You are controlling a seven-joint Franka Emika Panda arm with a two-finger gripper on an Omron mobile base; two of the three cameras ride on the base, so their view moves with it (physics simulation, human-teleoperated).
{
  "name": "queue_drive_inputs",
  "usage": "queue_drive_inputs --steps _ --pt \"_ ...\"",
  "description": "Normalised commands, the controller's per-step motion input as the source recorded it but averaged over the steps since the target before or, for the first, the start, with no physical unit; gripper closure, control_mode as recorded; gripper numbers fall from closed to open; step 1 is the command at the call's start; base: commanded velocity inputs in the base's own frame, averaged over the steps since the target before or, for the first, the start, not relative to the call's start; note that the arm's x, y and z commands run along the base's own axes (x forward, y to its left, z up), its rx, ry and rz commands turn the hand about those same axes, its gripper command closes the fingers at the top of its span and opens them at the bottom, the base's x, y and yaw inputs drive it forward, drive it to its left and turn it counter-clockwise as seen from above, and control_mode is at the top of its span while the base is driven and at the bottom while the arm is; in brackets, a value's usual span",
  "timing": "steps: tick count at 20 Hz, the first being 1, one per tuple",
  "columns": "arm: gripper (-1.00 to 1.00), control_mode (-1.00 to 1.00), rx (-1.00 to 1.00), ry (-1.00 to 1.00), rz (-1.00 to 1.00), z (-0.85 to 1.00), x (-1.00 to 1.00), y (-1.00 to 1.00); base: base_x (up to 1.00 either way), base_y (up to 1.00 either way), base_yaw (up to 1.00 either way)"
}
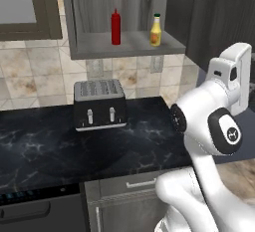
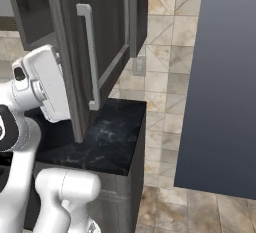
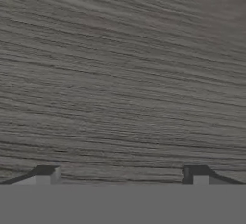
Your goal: Move the ketchup and mustard from the cabinet to the dining counter.
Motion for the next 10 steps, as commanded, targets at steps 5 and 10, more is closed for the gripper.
queue_drive_inputs --steps 5,10 --pt "-1.0 -1.0 0.03 -0.14 0.07 0.0 -0.09 0.52 0.0 0.0 0.0" --pt "-1.0 -1.0 0.13 -0.2 0.11 -0.02 0.02 0.53 0.0 0.0 0.0"
